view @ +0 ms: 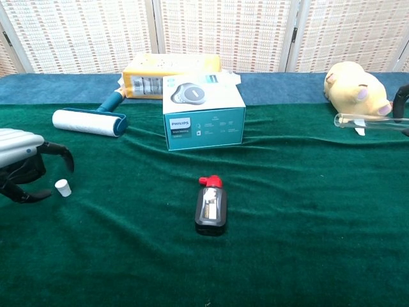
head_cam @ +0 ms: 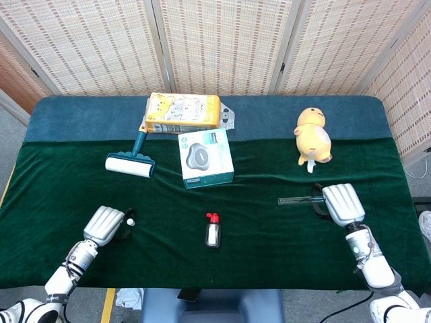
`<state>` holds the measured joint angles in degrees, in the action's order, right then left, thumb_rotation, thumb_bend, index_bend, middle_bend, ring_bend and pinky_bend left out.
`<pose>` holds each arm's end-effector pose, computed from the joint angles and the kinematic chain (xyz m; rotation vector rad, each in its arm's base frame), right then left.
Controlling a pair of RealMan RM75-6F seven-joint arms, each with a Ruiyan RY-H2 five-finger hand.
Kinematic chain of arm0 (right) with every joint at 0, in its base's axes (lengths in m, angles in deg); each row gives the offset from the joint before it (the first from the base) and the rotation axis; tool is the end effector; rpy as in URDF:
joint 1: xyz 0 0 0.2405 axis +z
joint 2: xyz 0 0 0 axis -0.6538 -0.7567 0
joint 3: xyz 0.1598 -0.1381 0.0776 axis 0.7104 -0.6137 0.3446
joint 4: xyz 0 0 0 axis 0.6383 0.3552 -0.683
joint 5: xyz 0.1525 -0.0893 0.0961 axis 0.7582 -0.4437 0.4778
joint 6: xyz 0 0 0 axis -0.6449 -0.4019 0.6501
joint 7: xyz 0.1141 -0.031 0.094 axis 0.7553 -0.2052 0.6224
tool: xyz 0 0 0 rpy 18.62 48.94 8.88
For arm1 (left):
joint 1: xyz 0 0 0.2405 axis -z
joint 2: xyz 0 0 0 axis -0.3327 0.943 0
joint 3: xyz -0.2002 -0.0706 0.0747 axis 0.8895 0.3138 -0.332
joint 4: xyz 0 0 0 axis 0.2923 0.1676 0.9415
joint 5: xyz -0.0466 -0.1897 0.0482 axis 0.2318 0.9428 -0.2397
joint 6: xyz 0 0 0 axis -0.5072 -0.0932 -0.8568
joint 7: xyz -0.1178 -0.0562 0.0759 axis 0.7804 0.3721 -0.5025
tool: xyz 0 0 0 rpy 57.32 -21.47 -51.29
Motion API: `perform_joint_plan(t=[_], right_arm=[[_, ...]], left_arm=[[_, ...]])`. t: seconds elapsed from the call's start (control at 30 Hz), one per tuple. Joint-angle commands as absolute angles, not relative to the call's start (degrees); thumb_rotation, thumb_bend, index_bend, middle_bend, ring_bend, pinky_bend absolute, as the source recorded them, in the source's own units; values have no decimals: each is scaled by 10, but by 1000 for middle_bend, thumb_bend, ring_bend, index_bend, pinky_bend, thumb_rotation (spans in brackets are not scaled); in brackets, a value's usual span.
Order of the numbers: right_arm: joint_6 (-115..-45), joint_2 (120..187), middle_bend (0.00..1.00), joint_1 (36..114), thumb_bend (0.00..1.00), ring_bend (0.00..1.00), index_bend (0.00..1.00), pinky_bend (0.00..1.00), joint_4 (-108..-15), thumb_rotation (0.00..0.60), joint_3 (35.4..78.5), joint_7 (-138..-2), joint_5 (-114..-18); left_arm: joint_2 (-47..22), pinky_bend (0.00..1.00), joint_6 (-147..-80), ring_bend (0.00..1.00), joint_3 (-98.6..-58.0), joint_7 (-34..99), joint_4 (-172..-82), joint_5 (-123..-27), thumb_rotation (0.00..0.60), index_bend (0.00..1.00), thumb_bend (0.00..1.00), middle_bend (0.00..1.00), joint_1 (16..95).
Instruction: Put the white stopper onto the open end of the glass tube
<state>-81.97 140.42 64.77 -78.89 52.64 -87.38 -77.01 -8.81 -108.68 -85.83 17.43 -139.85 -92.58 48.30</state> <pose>-0.2320 -0.2771 0.0913 1.6538 -0.8567 0.7670 -0.2157 0.2681 0.0216 -1.9197 -0.8655 -0.7366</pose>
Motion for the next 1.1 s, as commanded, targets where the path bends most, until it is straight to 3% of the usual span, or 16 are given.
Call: perform_joint_plan(t=[0.03, 1.1], right_arm=[[-819, 1404, 1000, 647, 740, 1000, 857, 1000, -788, 555, 527, -872, -770], [-808, 1413, 1000, 650, 740, 1000, 863, 1000, -771, 553, 527, -865, -766]], left_arm=[[-97, 698, -1088, 801, -854, 169, -1390, -922, 600, 427, 377, 938, 485], [-122, 698, -1061, 803, -848, 173, -1352, -890, 600, 510, 402, 941, 495]])
